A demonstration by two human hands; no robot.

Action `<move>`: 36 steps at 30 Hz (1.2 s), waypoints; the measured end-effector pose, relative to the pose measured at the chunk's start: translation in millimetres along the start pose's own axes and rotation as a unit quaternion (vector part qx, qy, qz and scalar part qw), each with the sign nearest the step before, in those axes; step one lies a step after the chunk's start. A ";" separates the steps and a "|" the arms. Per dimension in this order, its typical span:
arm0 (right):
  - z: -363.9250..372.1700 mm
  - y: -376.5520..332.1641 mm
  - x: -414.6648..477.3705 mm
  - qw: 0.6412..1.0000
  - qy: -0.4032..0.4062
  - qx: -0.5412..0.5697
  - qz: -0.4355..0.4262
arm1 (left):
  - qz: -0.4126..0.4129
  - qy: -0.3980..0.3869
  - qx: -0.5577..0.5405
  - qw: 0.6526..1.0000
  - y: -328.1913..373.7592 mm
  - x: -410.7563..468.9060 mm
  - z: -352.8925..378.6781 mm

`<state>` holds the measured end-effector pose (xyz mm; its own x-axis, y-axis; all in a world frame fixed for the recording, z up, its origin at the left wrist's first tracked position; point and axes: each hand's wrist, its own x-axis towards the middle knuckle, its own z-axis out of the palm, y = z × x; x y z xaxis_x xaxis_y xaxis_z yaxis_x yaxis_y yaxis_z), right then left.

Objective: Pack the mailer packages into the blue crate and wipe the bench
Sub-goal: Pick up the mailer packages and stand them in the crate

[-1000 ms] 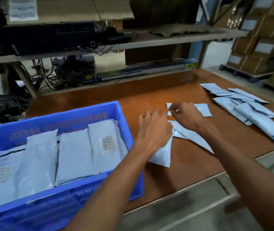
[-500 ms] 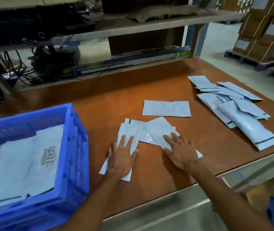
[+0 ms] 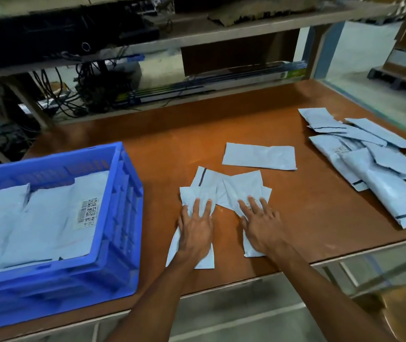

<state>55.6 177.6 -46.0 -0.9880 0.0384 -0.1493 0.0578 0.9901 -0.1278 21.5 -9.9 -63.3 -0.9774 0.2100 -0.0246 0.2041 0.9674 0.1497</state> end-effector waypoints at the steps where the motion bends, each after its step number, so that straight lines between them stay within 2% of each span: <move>1: -1.7 -2.0 -3.3 1.000 0.003 0.002 0.002 | 0.006 -0.006 -0.001 1.000 -1.0 -2.3 -2.7; 3: -7.2 -5.9 -9.4 1.000 0.020 0.009 0.016 | 0.009 0.007 -0.021 1.000 -2.8 -7.3 -16.6; 5: -23.2 -14.3 -12.9 0.997 0.064 0.038 0.028 | 0.011 0.065 -0.047 0.997 -6.1 -10.1 -45.0; 8: -68.3 -49.3 -13.4 0.982 0.164 0.090 -0.002 | 0.039 0.179 -0.057 0.981 -16.0 -10.1 -108.4; 11: -126.8 -112.8 -13.5 0.951 0.267 0.137 -0.072 | 0.076 0.328 -0.088 0.937 -40.5 -16.5 -188.6; 14: -172.5 -194.6 -21.4 0.918 0.318 0.188 -0.141 | 0.082 0.423 -0.100 0.897 -95.5 -36.9 -259.5; 16: -187.1 -251.3 -27.5 0.900 0.336 0.207 -0.186 | 0.063 0.448 -0.075 0.889 -149.2 -53.0 -289.9; 18: -188.3 -306.8 -30.5 0.896 0.323 0.218 -0.211 | 0.030 0.463 -0.038 0.885 -210.5 -70.3 -305.4; 21: -165.4 -387.7 -27.3 0.911 0.266 0.215 -0.231 | -0.015 0.413 0.050 0.909 -326.8 -86.6 -292.0; 23: -139.7 -433.5 -21.9 0.931 0.222 0.178 -0.229 | -0.042 0.322 0.124 0.938 -407.3 -88.8 -266.9; 25: -116.8 -464.6 -14.9 0.949 0.189 0.130 -0.217 | -0.072 0.247 0.143 0.955 -464.6 -89.0 -250.9; 28: -97.5 -483.3 -2.6 0.972 0.126 0.078 -0.181 | -0.052 0.174 0.149 0.972 -491.1 -88.3 -243.2; 32: -85.2 -486.4 8.2 0.995 -0.028 -0.003 -0.096 | -0.023 0.023 0.192 0.981 -504.9 -82.2 -232.8; 36: -82.3 -488.6 17.4 0.990 -0.047 -0.040 -0.127 | -0.039 -0.150 0.139 0.978 -514.9 -80.5 -219.0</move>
<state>-1.6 -294.4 94.6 -0.9512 -0.2230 -0.2131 -0.2071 0.9737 -0.0946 -16.9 -555.8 78.1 -0.9387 0.1264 -0.3208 0.1782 0.9743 -0.1375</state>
